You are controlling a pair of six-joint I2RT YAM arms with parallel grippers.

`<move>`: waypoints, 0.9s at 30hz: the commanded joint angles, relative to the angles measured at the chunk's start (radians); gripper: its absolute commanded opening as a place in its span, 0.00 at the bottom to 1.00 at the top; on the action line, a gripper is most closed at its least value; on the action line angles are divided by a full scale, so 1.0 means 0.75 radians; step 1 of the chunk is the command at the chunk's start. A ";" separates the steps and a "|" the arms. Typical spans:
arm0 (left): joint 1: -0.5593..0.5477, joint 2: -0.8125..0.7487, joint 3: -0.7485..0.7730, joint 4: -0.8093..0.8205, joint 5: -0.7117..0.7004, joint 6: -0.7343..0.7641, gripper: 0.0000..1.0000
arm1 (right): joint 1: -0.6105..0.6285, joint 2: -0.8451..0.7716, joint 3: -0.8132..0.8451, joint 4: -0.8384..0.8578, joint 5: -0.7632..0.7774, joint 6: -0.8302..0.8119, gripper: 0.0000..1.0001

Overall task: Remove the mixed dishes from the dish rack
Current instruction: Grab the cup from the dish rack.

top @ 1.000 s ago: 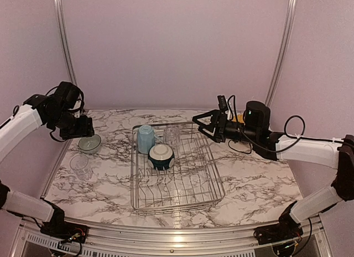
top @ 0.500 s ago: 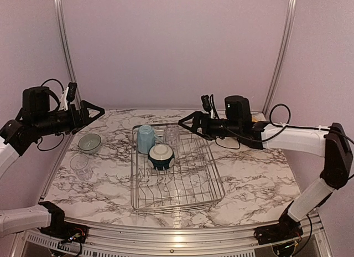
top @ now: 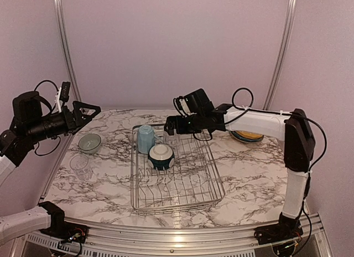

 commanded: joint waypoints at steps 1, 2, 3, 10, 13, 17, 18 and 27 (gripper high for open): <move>-0.006 -0.041 -0.033 0.045 0.011 0.003 0.99 | 0.069 0.173 0.265 -0.342 0.346 -0.106 0.99; -0.006 -0.041 -0.036 0.045 0.007 0.002 0.99 | 0.076 0.214 0.325 -0.385 0.401 -0.100 0.98; -0.006 -0.041 -0.039 0.045 0.005 0.001 0.99 | 0.081 0.254 0.375 -0.426 0.436 -0.096 0.98; -0.007 -0.039 -0.063 0.045 0.000 -0.006 0.99 | 0.091 0.433 0.606 -0.533 0.489 -0.106 0.97; -0.007 -0.042 -0.070 0.045 -0.011 -0.006 0.99 | 0.101 0.485 0.668 -0.551 0.516 -0.114 0.96; -0.009 -0.043 -0.086 0.055 -0.023 -0.019 0.99 | 0.103 0.554 0.757 -0.586 0.548 -0.114 0.92; -0.010 -0.042 -0.092 0.062 -0.023 -0.025 0.99 | 0.102 0.570 0.777 -0.593 0.549 -0.112 0.90; -0.010 0.068 -0.055 0.085 0.028 -0.054 0.99 | 0.103 0.570 0.761 -0.534 0.506 -0.050 0.53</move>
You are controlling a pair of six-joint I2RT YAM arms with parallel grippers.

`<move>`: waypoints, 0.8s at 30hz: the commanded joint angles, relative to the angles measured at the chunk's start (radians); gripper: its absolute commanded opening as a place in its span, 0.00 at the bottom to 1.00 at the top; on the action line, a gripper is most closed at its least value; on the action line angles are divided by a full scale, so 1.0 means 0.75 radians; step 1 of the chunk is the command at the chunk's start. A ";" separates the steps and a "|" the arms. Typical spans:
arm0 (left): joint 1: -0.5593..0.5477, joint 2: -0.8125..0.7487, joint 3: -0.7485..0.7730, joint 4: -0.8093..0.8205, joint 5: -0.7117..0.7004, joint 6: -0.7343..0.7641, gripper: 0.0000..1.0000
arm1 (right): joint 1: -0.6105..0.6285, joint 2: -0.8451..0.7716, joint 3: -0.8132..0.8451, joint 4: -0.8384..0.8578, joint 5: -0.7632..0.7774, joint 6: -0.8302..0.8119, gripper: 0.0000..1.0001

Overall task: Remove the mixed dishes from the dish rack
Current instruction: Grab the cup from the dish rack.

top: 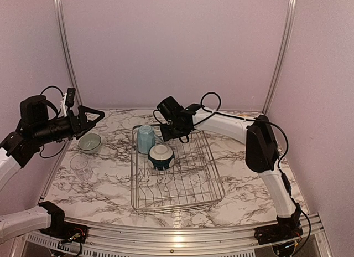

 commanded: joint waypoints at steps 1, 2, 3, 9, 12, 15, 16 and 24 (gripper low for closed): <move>-0.006 0.089 0.049 0.030 0.041 -0.021 0.99 | 0.009 -0.023 -0.012 0.038 0.001 0.048 0.50; -0.007 0.108 0.062 0.025 0.047 -0.027 0.99 | 0.009 -0.038 -0.022 0.052 -0.005 0.053 0.47; -0.008 0.127 0.072 0.018 0.046 -0.030 0.99 | 0.008 -0.049 -0.029 0.064 -0.012 0.057 0.44; -0.034 0.189 0.077 0.060 0.014 -0.102 0.99 | 0.008 -0.169 -0.095 0.111 -0.030 0.077 0.29; -0.064 0.215 0.074 0.095 -0.027 -0.137 0.99 | 0.008 -0.280 -0.212 0.183 -0.044 0.076 0.25; -0.114 0.249 0.073 0.134 -0.076 -0.167 0.99 | 0.007 -0.401 -0.361 0.258 -0.070 0.073 0.21; -0.131 0.261 0.070 0.148 -0.092 -0.177 0.99 | 0.008 -0.448 -0.422 0.292 -0.090 0.079 0.20; -0.243 0.397 0.106 0.215 -0.137 -0.225 0.99 | 0.005 -0.835 -0.821 0.542 -0.175 0.117 0.13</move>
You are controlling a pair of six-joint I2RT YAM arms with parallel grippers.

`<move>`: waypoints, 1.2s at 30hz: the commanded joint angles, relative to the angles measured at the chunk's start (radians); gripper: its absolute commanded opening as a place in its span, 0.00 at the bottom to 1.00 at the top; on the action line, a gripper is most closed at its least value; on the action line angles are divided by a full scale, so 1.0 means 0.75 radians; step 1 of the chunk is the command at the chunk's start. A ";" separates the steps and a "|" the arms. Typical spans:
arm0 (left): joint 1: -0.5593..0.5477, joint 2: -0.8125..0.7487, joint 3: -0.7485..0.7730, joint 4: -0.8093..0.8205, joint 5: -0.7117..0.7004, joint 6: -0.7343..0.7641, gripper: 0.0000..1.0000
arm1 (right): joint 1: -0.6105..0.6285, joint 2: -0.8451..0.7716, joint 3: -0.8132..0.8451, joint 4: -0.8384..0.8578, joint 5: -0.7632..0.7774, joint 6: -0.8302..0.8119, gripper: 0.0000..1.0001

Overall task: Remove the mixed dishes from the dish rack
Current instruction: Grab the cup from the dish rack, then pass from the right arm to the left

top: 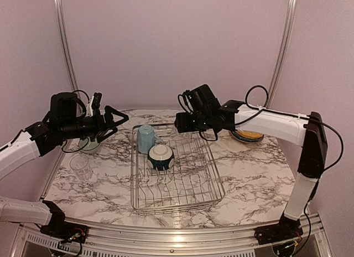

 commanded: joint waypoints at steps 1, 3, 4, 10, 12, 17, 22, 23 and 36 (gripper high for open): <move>-0.049 0.059 0.058 0.070 -0.037 -0.030 0.99 | 0.002 -0.201 -0.148 0.219 -0.066 0.037 0.12; -0.068 0.075 0.044 0.098 -0.043 -0.046 0.99 | -0.007 -0.276 -0.234 0.272 -0.117 0.056 0.10; -0.079 0.076 0.030 0.124 -0.046 -0.059 0.99 | -0.016 -0.314 -0.276 0.311 -0.155 0.066 0.10; -0.132 0.056 -0.038 0.305 -0.061 -0.164 0.99 | -0.104 -0.507 -0.543 0.554 -0.444 0.188 0.07; -0.145 0.050 -0.058 0.356 -0.057 -0.193 0.99 | -0.160 -0.561 -0.623 0.691 -0.569 0.243 0.06; -0.182 0.087 -0.126 0.624 0.065 -0.322 0.98 | -0.251 -0.636 -0.739 0.900 -0.798 0.374 0.06; -0.284 0.207 -0.117 0.882 0.124 -0.415 0.98 | -0.305 -0.679 -0.898 1.254 -1.000 0.600 0.06; -0.305 0.235 -0.104 0.916 0.131 -0.419 0.97 | -0.305 -0.677 -0.917 1.312 -1.033 0.642 0.07; -0.467 0.532 0.023 1.274 0.200 -0.528 0.90 | -0.268 -0.629 -0.983 1.588 -1.164 0.843 0.07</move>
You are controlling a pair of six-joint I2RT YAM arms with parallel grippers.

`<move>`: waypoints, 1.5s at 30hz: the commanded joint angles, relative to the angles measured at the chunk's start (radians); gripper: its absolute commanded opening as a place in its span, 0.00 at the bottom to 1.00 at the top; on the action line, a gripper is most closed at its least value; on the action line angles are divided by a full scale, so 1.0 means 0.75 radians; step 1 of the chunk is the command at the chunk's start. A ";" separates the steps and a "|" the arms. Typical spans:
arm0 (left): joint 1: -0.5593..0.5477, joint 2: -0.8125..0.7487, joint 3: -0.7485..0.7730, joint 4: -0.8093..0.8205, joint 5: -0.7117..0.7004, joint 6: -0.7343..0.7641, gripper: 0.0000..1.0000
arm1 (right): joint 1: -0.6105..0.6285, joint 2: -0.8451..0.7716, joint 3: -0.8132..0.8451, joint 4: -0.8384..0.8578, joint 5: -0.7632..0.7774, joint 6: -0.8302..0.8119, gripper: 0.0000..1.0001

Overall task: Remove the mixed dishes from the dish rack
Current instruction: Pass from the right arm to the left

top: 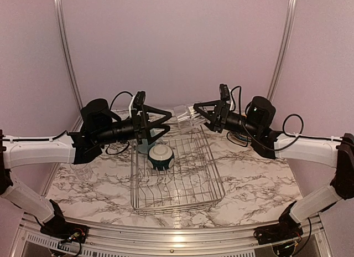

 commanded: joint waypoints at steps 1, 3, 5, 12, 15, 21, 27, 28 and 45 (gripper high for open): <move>-0.037 0.101 0.054 0.263 0.059 -0.095 0.89 | 0.031 0.016 0.010 0.137 -0.043 0.054 0.07; -0.049 0.136 0.071 0.307 0.066 -0.121 0.86 | 0.050 0.032 0.008 0.162 -0.046 0.068 0.07; -0.060 0.156 0.083 0.331 0.067 -0.129 0.84 | 0.078 0.051 0.012 0.171 -0.045 0.070 0.07; -0.066 0.144 0.061 0.326 0.009 -0.135 0.70 | 0.134 0.080 0.011 0.181 -0.025 0.070 0.07; -0.064 0.159 0.059 0.308 0.006 -0.157 0.62 | 0.150 0.088 0.006 0.202 -0.008 0.073 0.07; -0.063 0.188 0.072 0.344 0.024 -0.199 0.46 | 0.168 0.117 0.015 0.235 -0.009 0.086 0.07; -0.063 0.179 0.075 0.304 0.019 -0.186 0.31 | 0.169 0.116 0.009 0.233 -0.004 0.077 0.07; -0.062 0.178 0.066 0.302 0.015 -0.189 0.29 | 0.170 0.111 0.004 0.229 0.001 0.073 0.07; -0.042 0.098 0.030 0.180 -0.030 -0.147 0.00 | 0.164 0.039 -0.002 0.091 0.053 -0.016 0.70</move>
